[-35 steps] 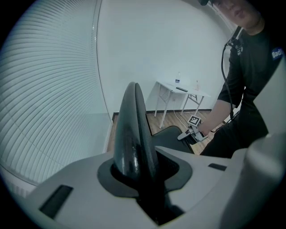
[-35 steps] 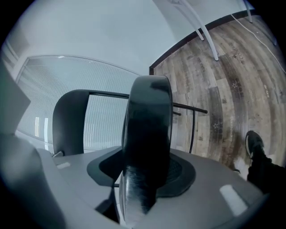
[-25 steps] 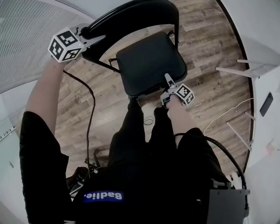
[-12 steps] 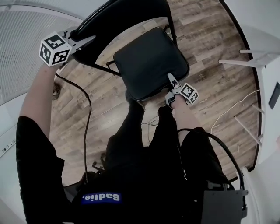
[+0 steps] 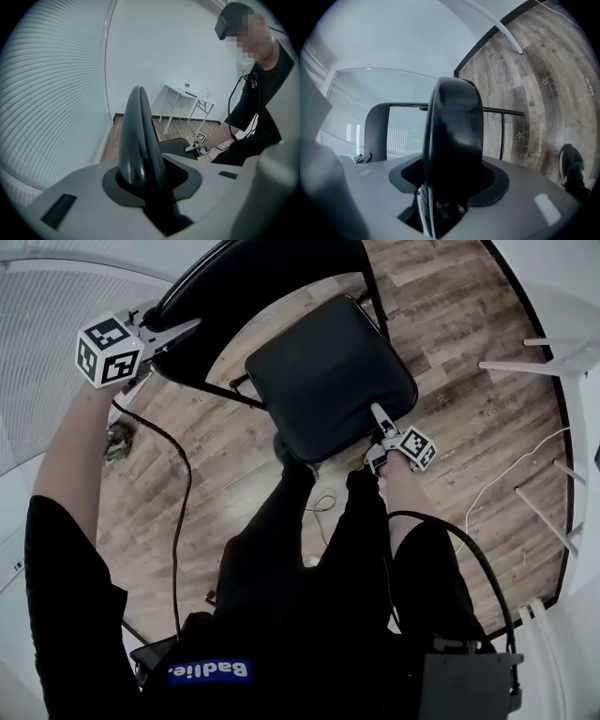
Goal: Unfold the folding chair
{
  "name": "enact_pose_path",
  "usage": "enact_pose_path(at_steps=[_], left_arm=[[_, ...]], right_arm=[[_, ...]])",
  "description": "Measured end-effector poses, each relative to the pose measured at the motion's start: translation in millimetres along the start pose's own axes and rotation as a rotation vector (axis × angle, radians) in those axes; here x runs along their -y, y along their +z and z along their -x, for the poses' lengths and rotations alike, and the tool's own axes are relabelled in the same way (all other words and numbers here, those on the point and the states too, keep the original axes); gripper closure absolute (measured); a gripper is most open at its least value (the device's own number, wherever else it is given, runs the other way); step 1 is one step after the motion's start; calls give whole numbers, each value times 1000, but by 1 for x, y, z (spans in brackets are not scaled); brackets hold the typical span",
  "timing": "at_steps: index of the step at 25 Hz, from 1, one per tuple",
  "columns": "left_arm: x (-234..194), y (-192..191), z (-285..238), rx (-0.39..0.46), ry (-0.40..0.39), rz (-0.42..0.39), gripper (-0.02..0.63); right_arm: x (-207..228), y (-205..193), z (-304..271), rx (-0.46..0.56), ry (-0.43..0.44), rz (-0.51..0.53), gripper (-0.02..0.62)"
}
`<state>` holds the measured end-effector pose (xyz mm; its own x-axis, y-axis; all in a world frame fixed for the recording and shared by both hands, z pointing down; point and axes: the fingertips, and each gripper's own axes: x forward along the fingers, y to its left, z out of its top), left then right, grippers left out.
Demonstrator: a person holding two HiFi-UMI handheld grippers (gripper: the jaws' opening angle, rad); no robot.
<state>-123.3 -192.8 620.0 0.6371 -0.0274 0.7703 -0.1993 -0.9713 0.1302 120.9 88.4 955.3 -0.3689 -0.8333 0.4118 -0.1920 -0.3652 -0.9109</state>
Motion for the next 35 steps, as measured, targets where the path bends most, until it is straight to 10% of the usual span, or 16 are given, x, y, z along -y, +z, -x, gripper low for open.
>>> enact_pose_path(at_steps=[35], left_arm=[[-15,-33,-43,9,-68,47,500]], right_arm=[[82,-9,0,25,133,-7,307]])
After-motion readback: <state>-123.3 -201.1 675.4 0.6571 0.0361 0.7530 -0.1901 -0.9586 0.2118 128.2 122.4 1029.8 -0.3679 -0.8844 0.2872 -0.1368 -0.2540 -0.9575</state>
